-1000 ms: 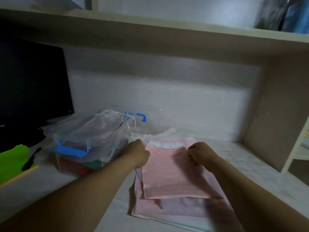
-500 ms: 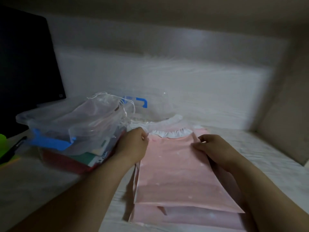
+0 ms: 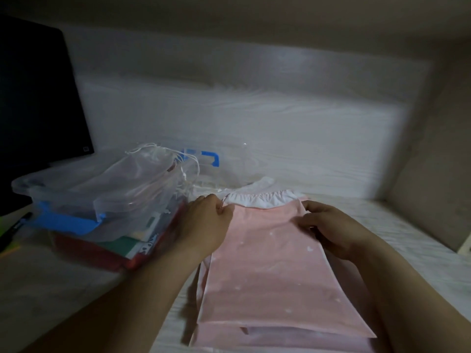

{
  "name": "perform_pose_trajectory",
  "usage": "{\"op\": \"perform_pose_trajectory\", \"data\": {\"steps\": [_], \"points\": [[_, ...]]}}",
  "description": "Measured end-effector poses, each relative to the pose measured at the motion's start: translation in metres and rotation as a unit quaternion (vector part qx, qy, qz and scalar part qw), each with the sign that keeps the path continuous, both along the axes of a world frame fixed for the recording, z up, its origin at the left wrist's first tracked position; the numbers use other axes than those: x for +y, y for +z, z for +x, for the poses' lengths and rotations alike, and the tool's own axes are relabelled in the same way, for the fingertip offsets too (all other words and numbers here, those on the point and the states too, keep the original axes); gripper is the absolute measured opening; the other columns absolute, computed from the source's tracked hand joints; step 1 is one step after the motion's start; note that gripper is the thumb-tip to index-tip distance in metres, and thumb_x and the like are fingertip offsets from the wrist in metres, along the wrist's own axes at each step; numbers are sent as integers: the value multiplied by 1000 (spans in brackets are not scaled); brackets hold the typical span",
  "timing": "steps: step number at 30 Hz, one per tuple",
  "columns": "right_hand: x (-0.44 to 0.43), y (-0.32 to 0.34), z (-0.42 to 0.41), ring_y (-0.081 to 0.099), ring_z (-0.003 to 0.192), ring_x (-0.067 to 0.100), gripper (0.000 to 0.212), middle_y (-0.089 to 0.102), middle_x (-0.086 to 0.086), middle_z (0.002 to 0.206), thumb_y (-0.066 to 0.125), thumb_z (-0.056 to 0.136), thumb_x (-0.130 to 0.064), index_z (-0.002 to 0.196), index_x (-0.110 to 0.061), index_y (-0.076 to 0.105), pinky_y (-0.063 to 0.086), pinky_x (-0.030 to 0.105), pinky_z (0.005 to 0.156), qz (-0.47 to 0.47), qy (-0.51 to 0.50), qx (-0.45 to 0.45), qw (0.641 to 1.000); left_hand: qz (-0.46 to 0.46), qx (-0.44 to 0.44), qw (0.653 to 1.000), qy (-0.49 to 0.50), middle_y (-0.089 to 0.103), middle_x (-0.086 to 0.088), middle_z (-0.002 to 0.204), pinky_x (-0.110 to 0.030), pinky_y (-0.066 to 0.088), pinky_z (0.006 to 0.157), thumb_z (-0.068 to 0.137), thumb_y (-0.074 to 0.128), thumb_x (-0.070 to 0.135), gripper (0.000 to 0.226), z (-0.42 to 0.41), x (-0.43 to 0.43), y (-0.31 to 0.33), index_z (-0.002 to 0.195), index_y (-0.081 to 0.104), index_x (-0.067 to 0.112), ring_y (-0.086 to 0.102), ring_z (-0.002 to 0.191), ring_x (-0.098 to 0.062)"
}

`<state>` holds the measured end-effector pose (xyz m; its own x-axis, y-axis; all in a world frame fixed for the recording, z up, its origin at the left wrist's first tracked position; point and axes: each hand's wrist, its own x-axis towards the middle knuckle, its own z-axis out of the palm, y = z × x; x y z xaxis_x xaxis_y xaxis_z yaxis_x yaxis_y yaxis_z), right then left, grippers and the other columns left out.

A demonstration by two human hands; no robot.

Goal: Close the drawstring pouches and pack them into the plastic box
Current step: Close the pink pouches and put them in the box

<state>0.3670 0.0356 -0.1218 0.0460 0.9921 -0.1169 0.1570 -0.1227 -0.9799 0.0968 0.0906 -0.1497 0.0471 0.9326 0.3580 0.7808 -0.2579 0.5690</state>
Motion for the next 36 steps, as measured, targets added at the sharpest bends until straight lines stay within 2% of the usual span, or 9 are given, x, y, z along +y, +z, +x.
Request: {"op": "perform_pose_trajectory", "data": {"steps": [4, 7, 10, 14, 18, 20, 23, 29, 36], "points": [[-2, 1, -1, 67, 89, 33, 20, 69, 22, 97, 60, 92, 4, 93, -7, 76, 53, 49, 93, -16, 21, 50, 998, -14, -94, 995, -42, 47, 4, 56, -32, 39, 59, 100, 56, 46, 48, 0, 1, 6, 66, 43, 15, 47, 58, -19], [0, -2, -6, 71, 97, 32, 21, 74, 20, 113, 61, 98, -11, 113, -3, 74, 52, 46, 99, 16, 17, 82, 996, -40, -163, 980, -107, 47, 2, 58, -25, 33, 53, 102, 61, 26, 37, 2, 1, 6, 69, 54, 11, 39, 53, -9], [3, -4, -15, 71, 94, 18, 31, 76, 7, 114, 60, 102, -31, 119, -9, 73, 51, 37, 93, 44, -4, 132, 990, -94, -265, 941, -187, 78, -2, 92, -31, 51, 75, 102, 59, 19, 20, 2, 1, 4, 107, 77, 25, 70, 82, -19], [5, -6, -23, 64, 59, 0, 23, 71, -7, 73, 55, 105, -21, 87, -15, 69, 48, 18, 61, 80, -31, 110, 990, -139, -353, 899, -217, 79, -1, 107, -40, 55, 94, 102, 60, 18, 21, 2, -4, 8, 113, 78, 22, 74, 105, -24], [-4, -6, -31, 71, 104, 33, 26, 75, 20, 116, 58, 101, -22, 114, -8, 76, 50, 41, 97, 89, 4, 91, 992, -146, -393, 885, -201, 75, 18, 112, -8, 48, 90, 105, 58, 31, 24, 3, -4, 12, 117, 77, 23, 66, 102, 13], [-6, -5, -34, 70, 114, 35, 26, 74, 17, 122, 60, 100, -23, 119, -16, 76, 48, 45, 105, 72, -5, 79, 994, -137, -386, 892, -192, 77, 12, 109, -12, 49, 91, 105, 57, 26, 24, 4, -5, 12, 114, 78, 22, 68, 97, 9], [-6, -1, -40, 72, 111, 22, 27, 76, 6, 120, 57, 102, -25, 120, -19, 76, 52, 35, 99, 75, -1, 63, 995, -155, -397, 885, -188, 79, -3, 105, -28, 52, 91, 105, 57, 23, 24, 4, -5, 11, 108, 80, 18, 72, 97, -15], [-7, 2, -42, 71, 76, 21, 19, 74, 7, 92, 58, 100, -27, 100, -18, 74, 57, 31, 67, 24, -22, 210, 977, -169, -415, 881, -152, 79, 12, 105, -22, 54, 82, 106, 54, 30, 30, -1, -5, 12, 100, 83, 24, 73, 100, -8], [-2, 2, -42, 68, 81, 24, 15, 67, 4, 94, 54, 92, -16, 78, -14, 59, 54, 35, 81, 4, 0, 374, 928, -240, -510, 814, -140, 78, -1, 102, -14, 56, 68, 114, 28, 32, 46, 1, 25, 6, 104, 66, 9, 77, 83, -7]]}}
